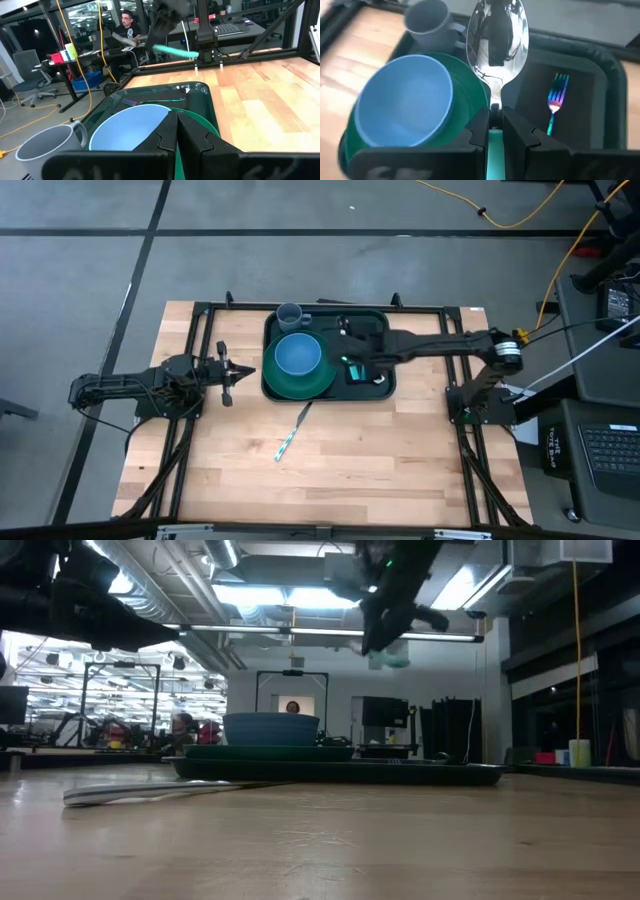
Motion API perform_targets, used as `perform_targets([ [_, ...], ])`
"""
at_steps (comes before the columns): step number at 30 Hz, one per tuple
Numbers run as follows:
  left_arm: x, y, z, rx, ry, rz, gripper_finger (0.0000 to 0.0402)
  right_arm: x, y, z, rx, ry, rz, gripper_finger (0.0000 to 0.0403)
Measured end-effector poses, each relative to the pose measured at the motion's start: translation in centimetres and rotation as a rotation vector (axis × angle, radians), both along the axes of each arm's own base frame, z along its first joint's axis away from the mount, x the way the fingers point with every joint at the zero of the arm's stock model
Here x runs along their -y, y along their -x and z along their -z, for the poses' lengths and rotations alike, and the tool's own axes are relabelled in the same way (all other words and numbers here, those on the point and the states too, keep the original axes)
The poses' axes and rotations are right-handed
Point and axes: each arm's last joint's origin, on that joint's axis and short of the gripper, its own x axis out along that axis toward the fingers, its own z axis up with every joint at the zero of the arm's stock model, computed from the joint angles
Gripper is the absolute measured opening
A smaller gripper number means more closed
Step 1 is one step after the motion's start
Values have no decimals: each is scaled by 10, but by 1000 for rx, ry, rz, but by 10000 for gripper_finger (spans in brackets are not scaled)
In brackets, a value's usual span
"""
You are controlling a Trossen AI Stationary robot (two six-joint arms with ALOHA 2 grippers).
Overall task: Set up tray
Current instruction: Put the spoon on the napkin to the left of the fork
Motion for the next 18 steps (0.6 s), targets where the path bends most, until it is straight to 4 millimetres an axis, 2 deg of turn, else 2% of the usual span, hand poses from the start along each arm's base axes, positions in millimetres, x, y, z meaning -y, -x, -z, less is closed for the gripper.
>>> perform_targets([
  [7,0,0,0,0,0,0,3,35,-20,24,-54,-107,72,38],
  [13,0,0,0,1,2,16,4,64,-16,50,-89,-217,156,39],
  [18,3,-1,0,6,30,103,2,71,-15,60,-89,-243,170,39],
])
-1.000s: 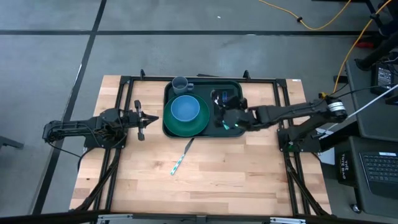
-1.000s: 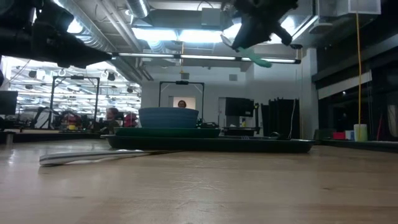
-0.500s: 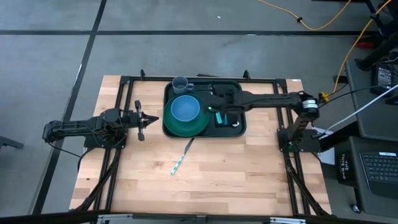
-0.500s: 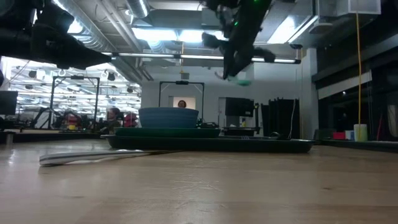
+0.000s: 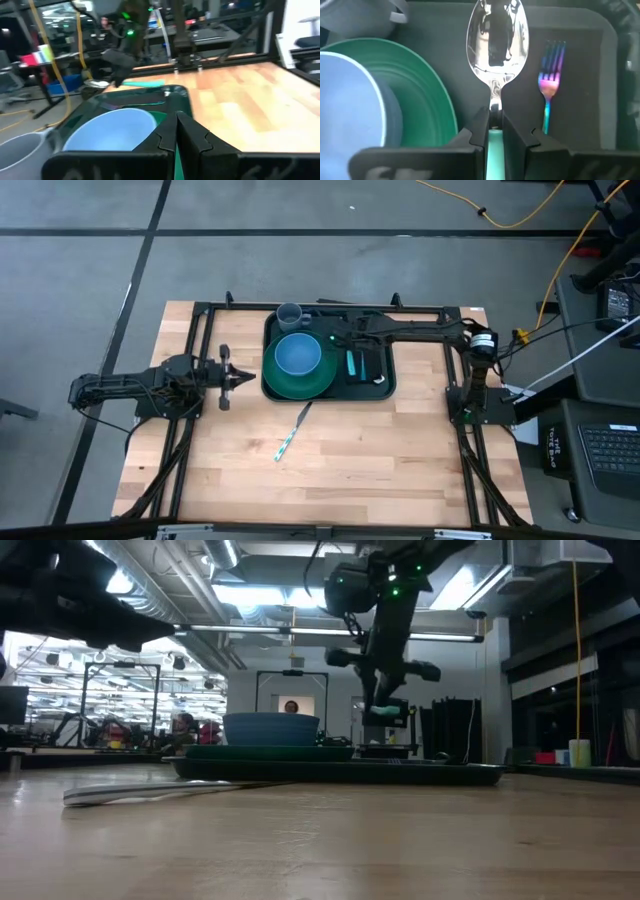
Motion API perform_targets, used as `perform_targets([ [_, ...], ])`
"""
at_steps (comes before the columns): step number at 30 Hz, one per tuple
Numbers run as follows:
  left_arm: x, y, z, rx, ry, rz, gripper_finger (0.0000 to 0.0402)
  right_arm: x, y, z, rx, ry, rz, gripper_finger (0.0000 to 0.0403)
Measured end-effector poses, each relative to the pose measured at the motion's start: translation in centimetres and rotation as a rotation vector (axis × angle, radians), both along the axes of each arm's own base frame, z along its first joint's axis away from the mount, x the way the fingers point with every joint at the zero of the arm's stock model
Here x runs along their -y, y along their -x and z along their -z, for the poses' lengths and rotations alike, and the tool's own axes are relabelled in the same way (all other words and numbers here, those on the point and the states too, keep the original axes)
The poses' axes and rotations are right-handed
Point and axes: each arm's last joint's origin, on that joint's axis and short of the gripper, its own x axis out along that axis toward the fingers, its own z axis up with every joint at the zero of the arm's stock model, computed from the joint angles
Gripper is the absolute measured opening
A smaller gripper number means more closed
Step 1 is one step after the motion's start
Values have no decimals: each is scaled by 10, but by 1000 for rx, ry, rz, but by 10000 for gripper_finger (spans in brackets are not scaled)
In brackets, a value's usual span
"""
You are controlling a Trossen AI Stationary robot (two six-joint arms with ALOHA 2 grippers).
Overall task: Set up tray
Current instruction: Put the spoon on the napkin to the left of the fork
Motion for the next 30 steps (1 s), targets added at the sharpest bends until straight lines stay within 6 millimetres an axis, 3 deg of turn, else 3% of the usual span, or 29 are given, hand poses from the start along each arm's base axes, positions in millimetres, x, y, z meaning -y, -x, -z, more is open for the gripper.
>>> perform_targets([
  [5,1,0,0,1,6,32,5,5,0,6,37,2,11,39],
  [19,1,0,0,10,83,29,5,4,19,49,-4,-72,60,39],
  [30,1,0,0,10,83,28,6,19,24,63,43,-55,91,39],
])
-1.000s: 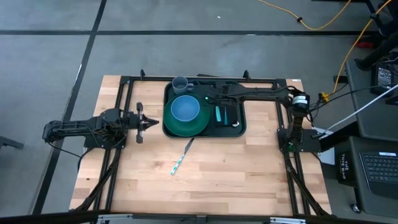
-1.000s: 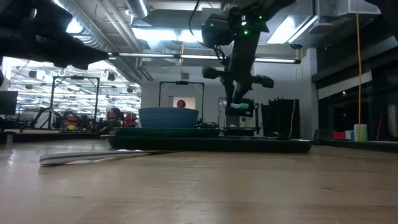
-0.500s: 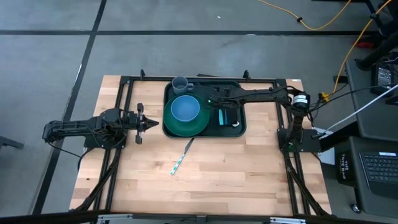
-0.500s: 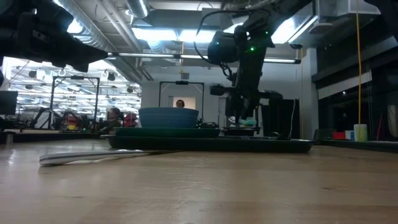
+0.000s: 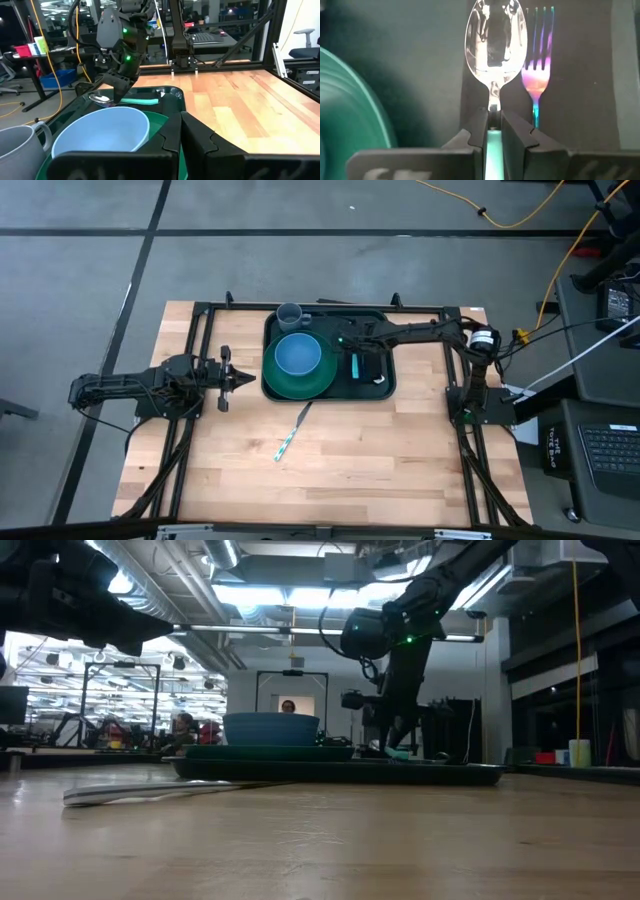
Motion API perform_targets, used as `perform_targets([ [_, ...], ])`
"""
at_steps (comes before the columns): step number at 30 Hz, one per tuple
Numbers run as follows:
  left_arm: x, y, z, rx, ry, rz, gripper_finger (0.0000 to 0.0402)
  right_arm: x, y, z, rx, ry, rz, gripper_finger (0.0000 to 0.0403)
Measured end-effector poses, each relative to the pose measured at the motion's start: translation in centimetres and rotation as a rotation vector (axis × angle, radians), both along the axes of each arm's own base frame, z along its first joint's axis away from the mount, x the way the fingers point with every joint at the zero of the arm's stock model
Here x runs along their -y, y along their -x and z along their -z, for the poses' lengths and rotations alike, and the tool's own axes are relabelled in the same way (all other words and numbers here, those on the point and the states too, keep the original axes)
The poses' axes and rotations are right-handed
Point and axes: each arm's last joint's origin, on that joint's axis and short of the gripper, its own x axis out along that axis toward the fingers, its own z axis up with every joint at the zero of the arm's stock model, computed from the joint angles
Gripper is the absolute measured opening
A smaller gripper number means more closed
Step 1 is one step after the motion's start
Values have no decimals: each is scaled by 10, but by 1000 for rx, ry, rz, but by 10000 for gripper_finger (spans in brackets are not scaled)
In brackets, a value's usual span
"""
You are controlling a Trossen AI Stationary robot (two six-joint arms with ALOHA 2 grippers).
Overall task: Set up tray
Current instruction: Put the spoon on the napkin to the left of the fork
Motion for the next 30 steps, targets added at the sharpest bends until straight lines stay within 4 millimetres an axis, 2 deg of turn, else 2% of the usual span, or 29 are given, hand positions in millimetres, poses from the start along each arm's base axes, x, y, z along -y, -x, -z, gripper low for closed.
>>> perform_targets([
  [10,0,0,0,0,-3,-1,3,11,0,8,-5,-23,-28,39],
  [30,0,0,0,0,-3,-3,4,12,-1,14,-25,-34,-52,44],
])
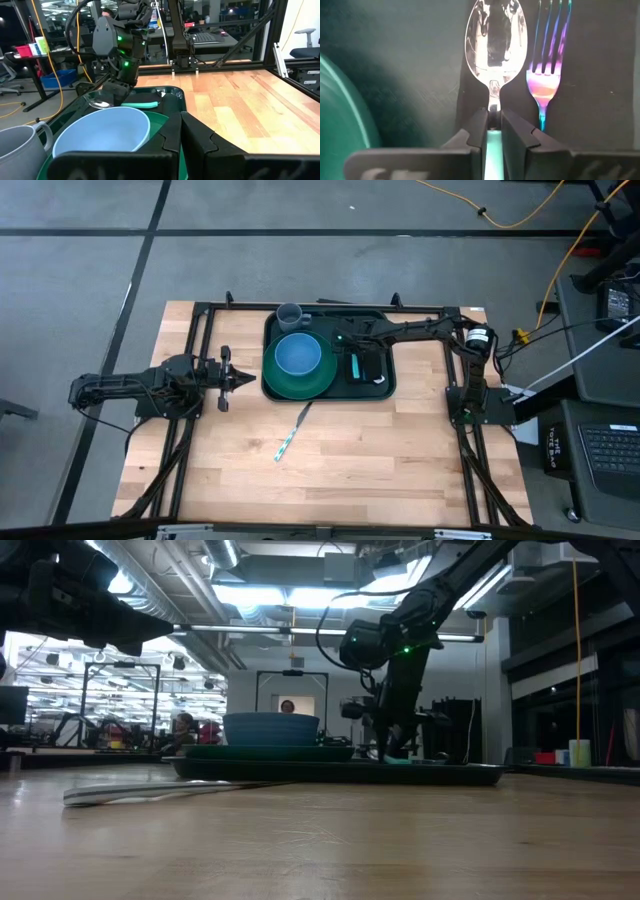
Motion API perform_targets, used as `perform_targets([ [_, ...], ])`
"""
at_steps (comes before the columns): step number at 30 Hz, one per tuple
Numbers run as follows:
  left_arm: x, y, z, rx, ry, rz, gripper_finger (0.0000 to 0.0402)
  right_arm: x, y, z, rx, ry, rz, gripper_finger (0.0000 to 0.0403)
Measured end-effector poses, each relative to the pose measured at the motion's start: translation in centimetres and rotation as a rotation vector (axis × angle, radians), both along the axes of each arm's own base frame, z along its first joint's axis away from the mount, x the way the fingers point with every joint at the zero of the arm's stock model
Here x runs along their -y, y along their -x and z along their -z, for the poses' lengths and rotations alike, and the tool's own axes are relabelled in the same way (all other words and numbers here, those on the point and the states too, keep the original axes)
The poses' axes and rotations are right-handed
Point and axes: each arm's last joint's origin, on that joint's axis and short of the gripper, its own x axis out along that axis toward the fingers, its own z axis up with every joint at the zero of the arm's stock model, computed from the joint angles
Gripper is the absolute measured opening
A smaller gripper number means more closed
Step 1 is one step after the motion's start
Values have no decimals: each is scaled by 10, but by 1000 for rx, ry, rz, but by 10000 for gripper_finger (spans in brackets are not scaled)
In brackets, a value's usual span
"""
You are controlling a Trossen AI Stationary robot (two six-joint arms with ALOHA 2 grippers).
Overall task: Set up tray
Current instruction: Put the spoon on the napkin to the left of the fork, then put the knife on the napkin to the right of the fork
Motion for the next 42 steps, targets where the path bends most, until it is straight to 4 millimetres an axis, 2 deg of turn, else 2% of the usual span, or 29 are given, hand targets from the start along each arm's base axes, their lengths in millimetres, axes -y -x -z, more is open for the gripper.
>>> perform_targets([
  [8,0,0,0,0,3,0,5,0,0,0,3,3,3,78],
  [18,0,0,0,0,3,0,8,0,0,-2,-11,13,-35,82],
  [21,0,0,0,-3,2,0,8,1,0,-14,-23,15,-47,82],
  [28,0,0,1,-6,1,1,8,-4,-3,-62,-45,98,-105,83],
  [31,0,0,1,-6,2,3,6,-18,-4,-85,-46,123,-179,80],
  [34,0,0,1,-6,2,3,6,-38,-1,-106,-44,127,-229,66],
  [37,0,0,1,-6,1,3,8,-63,6,-127,-29,204,-236,44],
  [42,0,0,1,-6,1,3,6,-109,12,-145,-12,300,-311,7],
])
